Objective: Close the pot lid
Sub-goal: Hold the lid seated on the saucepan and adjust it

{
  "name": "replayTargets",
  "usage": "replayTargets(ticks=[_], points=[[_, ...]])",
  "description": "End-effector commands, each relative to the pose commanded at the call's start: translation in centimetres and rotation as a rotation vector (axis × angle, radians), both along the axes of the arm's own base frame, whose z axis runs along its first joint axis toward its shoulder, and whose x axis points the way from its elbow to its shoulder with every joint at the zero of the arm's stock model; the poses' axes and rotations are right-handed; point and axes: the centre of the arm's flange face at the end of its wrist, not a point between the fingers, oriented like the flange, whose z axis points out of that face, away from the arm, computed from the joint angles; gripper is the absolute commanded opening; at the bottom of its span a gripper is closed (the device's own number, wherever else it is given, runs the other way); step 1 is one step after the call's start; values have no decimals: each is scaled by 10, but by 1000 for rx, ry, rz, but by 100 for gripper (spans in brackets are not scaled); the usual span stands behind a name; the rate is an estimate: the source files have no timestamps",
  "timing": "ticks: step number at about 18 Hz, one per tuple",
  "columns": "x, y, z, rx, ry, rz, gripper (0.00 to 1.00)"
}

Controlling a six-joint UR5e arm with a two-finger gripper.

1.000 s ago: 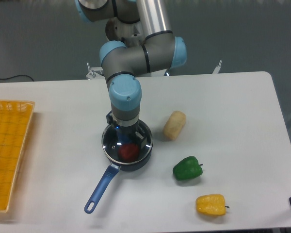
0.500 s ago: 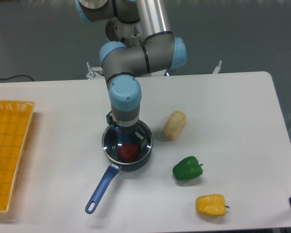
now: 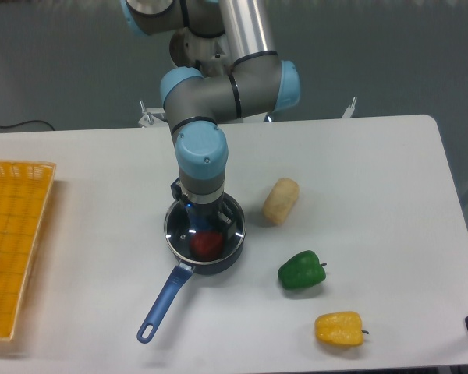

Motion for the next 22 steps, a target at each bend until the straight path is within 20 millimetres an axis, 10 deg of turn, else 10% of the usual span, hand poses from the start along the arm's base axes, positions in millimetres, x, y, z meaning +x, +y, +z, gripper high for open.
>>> replayTargets(ticks=[22], points=[[1, 1, 20, 27, 25, 2, 82]])
